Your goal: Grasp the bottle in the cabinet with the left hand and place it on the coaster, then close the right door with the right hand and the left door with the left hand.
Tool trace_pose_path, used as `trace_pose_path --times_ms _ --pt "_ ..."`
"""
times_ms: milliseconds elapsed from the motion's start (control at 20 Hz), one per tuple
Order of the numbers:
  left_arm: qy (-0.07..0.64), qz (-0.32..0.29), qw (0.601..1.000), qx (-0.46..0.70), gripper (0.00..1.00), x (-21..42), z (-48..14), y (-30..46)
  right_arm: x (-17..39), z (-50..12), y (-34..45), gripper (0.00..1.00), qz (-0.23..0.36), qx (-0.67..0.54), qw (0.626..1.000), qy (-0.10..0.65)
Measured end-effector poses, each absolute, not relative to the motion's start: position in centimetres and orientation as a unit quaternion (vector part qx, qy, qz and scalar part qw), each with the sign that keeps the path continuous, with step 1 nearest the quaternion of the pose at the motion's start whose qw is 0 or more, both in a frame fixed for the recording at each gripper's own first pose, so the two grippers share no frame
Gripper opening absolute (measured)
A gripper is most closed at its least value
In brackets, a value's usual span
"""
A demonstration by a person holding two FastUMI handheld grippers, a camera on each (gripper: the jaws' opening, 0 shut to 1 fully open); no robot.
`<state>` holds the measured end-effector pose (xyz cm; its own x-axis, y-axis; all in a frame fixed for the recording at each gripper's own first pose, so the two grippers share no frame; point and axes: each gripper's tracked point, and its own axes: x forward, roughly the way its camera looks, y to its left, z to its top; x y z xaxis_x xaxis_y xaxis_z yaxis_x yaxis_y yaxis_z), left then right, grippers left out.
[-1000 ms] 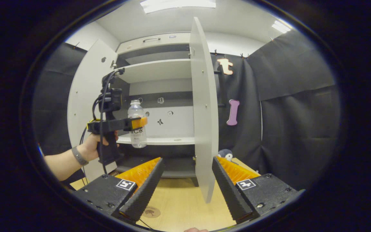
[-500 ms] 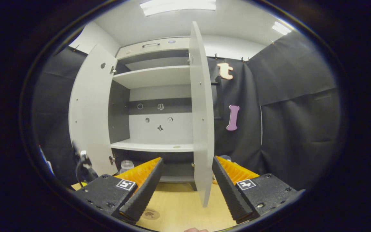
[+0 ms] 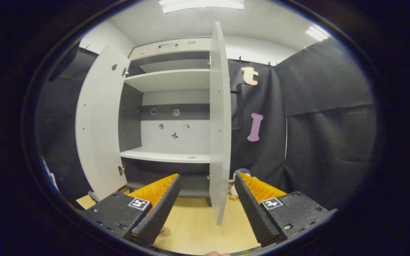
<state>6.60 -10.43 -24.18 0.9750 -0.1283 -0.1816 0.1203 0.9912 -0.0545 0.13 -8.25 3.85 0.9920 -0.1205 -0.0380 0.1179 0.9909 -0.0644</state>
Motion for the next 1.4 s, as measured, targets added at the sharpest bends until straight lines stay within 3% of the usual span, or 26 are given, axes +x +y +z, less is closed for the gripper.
trace_pose_path --times_ms 500,600,650,700,1000,1400 --pt "0.079 -0.069 0.994 0.007 0.78 5.7 -25.2 -11.0 -0.1 2.8 -8.5 0.99 -0.068 -0.038 0.996 0.039" --pt "0.080 -0.071 0.994 0.010 0.82 5.5 -25.0 -10.9 -0.2 2.9 -8.4 0.99 -0.067 -0.037 0.996 0.035" --pt "0.075 -0.071 0.995 0.010 0.92 5.4 -24.5 -10.8 -0.1 2.9 -8.4 0.99 -0.067 -0.037 0.996 0.034" --pt "0.069 -0.071 0.995 0.010 0.96 5.3 -23.8 -10.7 -0.1 2.9 -8.4 0.99 -0.067 -0.036 0.997 0.034" --pt "0.019 -0.079 0.997 0.003 0.97 4.5 -16.0 -10.0 -0.3 3.5 -9.1 0.99 -0.072 -0.034 0.997 0.016" --pt "0.031 -0.125 0.992 -0.015 0.96 2.6 -6.4 -9.9 2.7 13.4 -17.5 0.99 -0.115 -0.038 0.988 -0.100"
